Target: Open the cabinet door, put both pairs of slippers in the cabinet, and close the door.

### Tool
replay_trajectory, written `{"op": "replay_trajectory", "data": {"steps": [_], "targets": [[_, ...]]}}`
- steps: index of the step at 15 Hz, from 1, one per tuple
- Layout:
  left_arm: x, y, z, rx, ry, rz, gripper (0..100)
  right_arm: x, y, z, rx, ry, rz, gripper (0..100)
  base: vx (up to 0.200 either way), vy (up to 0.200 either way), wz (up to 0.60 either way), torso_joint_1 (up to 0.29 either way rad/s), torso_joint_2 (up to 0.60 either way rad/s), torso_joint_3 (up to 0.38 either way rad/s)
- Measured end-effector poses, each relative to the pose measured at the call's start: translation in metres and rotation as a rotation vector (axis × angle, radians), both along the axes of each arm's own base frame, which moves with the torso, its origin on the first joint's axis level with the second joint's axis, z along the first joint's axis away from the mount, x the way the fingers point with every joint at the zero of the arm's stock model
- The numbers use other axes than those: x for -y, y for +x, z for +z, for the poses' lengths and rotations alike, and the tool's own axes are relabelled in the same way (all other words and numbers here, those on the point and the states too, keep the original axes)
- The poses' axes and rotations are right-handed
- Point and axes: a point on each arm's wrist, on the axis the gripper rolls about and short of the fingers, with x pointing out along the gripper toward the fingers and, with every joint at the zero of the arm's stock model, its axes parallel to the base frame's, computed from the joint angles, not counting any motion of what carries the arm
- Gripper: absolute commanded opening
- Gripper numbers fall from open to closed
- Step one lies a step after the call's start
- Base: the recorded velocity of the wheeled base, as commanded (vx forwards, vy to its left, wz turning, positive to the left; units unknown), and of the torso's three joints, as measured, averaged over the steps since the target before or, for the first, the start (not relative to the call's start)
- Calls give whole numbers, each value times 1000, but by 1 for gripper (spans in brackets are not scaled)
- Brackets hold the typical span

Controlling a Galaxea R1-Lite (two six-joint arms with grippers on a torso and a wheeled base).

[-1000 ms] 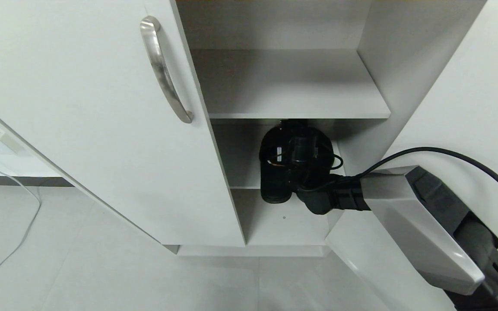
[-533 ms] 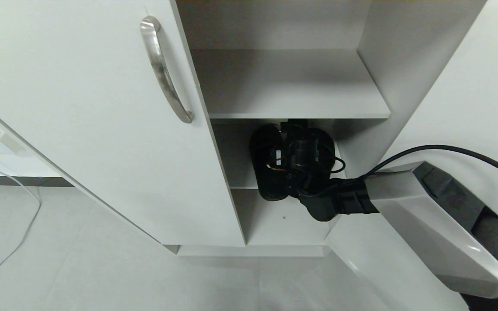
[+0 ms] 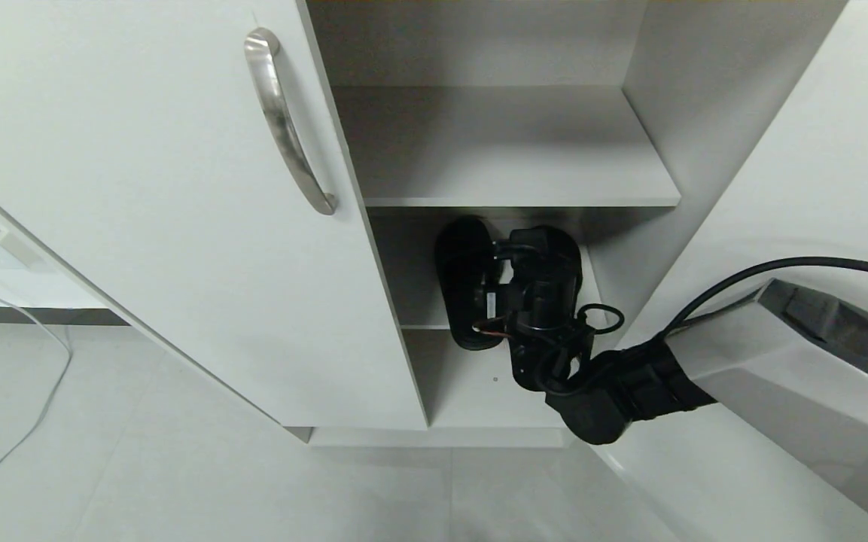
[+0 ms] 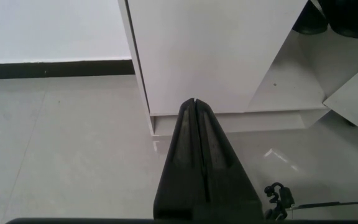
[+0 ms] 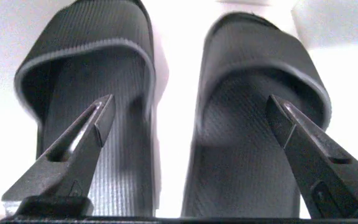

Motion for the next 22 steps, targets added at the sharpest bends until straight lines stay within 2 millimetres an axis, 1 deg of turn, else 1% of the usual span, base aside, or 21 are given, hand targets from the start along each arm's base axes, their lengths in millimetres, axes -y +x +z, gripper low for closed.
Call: {"op": "replay_trajectory", "data": {"steps": [2, 4, 5, 6, 8, 10, 14, 22], "targets": [[0, 0, 0, 0, 4, -1, 0, 4, -19, -8, -2, -1, 23, 100, 0, 0, 0, 0, 0, 0], [0, 0, 0, 0, 1, -1, 0, 6, -50, -14, 8, 8, 71, 100, 0, 0, 0, 0, 0, 0], [0, 0, 0, 0, 1, -1, 0, 4, -64, -12, 14, 12, 99, 100, 0, 0, 0, 0, 0, 0], [0, 0, 0, 0, 1, -1, 0, 2, -78, -8, 17, 14, 129, 100, -200, 0, 0, 2, 7, 2], [0, 0, 0, 0, 0, -1, 0, 4, -90, -5, 10, 8, 150, 100, -200, 0, 0, -2, 0, 9], [0, 0, 0, 0, 0, -1, 0, 7, -94, -4, 8, 9, 154, 100, -200, 0, 0, 7, 2, 2], [0, 0, 0, 0, 0, -1, 0, 9, -96, -5, 0, 3, 155, 100, -200, 0, 0, 1, 1, 5], [0, 0, 0, 0, 0, -1, 0, 13, -98, -10, -14, -13, 152, 100, 0, 0, 0, 0, 0, 0]]}}
